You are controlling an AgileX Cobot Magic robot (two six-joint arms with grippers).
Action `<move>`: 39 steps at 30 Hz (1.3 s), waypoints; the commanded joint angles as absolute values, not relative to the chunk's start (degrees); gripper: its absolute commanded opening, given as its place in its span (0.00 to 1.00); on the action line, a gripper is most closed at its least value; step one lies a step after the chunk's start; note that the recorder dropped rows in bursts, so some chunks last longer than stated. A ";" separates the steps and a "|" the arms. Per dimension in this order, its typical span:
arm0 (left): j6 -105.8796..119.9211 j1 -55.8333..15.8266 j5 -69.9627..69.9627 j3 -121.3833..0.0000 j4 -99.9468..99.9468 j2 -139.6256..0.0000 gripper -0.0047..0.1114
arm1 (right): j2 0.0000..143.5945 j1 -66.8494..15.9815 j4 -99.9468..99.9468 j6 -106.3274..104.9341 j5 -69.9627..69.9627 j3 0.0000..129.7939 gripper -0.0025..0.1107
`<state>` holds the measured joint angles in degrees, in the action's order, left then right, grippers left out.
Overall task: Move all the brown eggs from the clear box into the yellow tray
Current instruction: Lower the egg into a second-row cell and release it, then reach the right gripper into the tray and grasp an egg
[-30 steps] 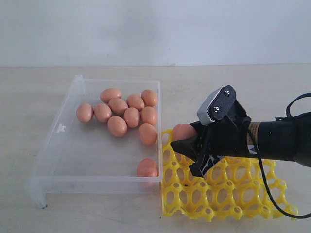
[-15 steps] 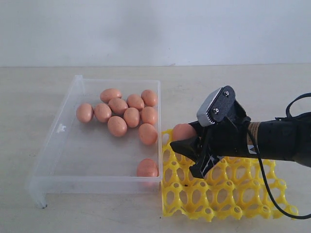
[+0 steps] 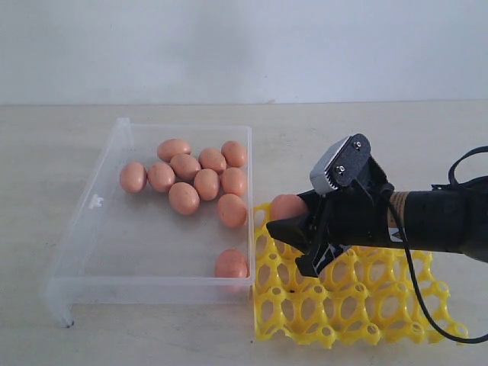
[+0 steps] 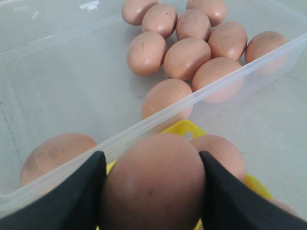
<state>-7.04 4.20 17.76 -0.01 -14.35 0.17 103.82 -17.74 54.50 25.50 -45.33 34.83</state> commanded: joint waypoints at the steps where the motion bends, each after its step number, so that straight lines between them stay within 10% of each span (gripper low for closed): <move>1: -7.25 4.03 17.42 0.00 -14.45 0.00 0.00 | 103.64 -17.79 54.88 25.58 -45.13 34.59 0.47; 16: -7.25 4.03 17.42 0.00 -14.45 0.00 0.00 | 103.52 -17.79 53.50 28.61 -47.08 34.59 0.57; 22: -7.25 4.03 17.42 0.00 -14.45 0.00 0.00 | 91.80 -18.86 51.09 38.72 -68.80 41.52 0.57; 27: -7.25 4.03 17.42 0.00 -14.45 0.00 0.00 | 82.53 -26.44 51.87 46.91 -31.27 55.37 0.56; 30: -7.25 4.03 17.42 0.00 -14.45 0.00 0.00 | 83.92 -35.22 51.20 48.21 16.35 69.12 0.33; 33: -7.25 4.03 17.42 0.00 -14.45 0.00 0.00 | 88.45 -37.86 45.11 31.61 34.76 78.22 0.17; 39: -7.25 4.03 17.42 0.00 -14.45 0.00 0.00 | 102.55 -37.73 7.11 0.75 61.89 100.07 0.23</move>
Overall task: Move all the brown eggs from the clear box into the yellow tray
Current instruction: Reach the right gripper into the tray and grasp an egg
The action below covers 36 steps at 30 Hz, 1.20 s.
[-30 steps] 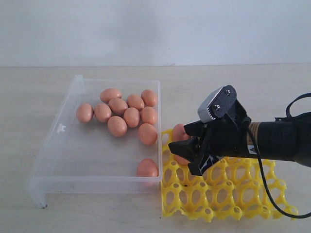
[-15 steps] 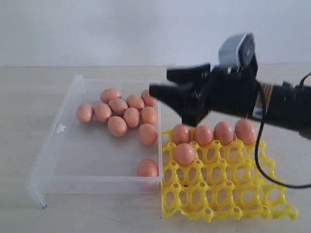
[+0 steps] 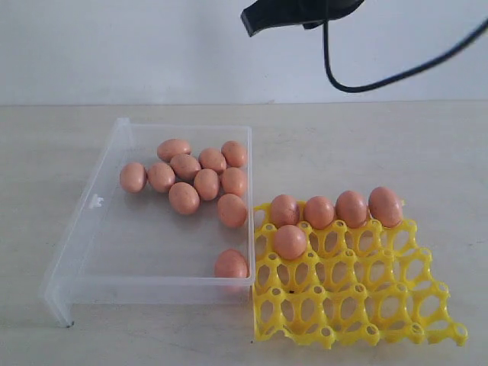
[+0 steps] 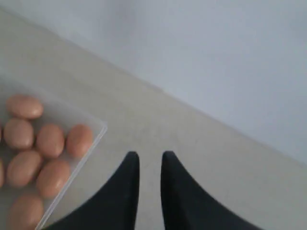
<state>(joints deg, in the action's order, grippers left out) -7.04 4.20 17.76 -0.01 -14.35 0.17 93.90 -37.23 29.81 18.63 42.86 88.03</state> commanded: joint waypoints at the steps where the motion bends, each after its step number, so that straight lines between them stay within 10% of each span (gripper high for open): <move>1: -7.25 4.03 17.42 0.00 -14.45 0.00 0.00 | 104.89 -37.73 2.40 -1.35 66.72 103.57 0.24; 10: -7.25 4.03 17.42 0.00 -14.45 0.00 0.00 | 124.12 -37.83 -18.27 -4.73 65.55 118.51 0.27; 18: -7.25 4.03 17.42 0.00 -14.45 0.00 0.00 | 130.46 -40.50 -17.29 -6.12 61.65 122.13 0.63; 36: -7.25 4.03 17.42 0.00 -14.45 0.00 0.00 | 140.60 -40.55 -7.05 0.56 54.20 122.23 0.63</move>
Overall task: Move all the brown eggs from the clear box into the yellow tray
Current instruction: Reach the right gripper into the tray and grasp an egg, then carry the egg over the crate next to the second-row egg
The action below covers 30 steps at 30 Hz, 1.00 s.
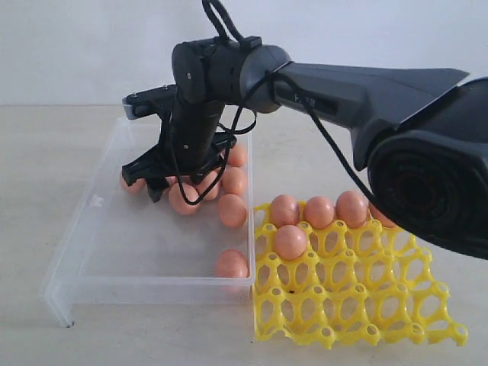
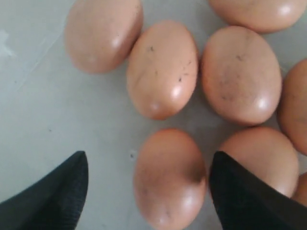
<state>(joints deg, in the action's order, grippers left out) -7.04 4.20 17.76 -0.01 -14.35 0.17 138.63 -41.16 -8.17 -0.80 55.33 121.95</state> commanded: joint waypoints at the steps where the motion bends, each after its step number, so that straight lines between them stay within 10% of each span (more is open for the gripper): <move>1: -7.25 4.03 17.42 0.00 -14.45 0.00 0.00 | 141.00 -40.55 -6.94 0.56 54.07 122.23 0.63; 7: -7.25 4.03 17.42 0.00 -14.45 0.00 0.00 | 143.22 -40.55 -7.44 2.36 55.49 122.23 0.60; 13: -7.25 4.03 17.42 0.00 -14.45 0.00 0.00 | 142.97 -40.55 -7.20 1.89 59.53 122.23 0.02; 23: -7.25 4.03 17.42 0.00 -14.45 0.00 0.00 | 134.16 -40.93 -6.89 2.89 61.60 122.23 0.03; 30: -7.25 4.03 17.42 0.00 -14.45 0.00 0.00 | 116.39 -51.80 6.47 4.18 30.68 112.77 0.02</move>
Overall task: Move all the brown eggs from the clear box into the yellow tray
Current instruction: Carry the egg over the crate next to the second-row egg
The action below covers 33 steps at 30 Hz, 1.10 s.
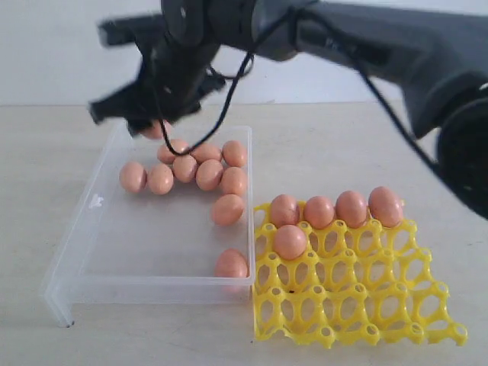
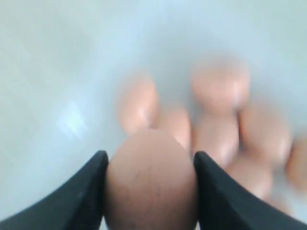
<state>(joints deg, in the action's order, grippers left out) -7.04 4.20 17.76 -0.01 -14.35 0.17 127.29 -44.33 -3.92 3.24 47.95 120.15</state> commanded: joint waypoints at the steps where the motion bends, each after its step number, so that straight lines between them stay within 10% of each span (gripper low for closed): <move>1: -7.25 4.03 17.42 0.00 -14.45 0.00 0.00 | 113.98 -53.68 11.56 6.92 26.90 108.83 0.02; 12: -7.25 4.03 17.42 0.00 -14.45 0.00 0.00 | 95.92 -55.83 81.83 89.57 25.57 64.11 0.02; 20: -7.25 4.03 16.95 0.00 -14.45 0.00 0.00 | 86.20 -51.82 99.95 116.86 58.04 56.67 0.02; 33: -7.25 4.03 16.30 0.00 -14.45 0.00 0.00 | 88.27 -8.15 99.44 95.31 -24.58 56.68 0.02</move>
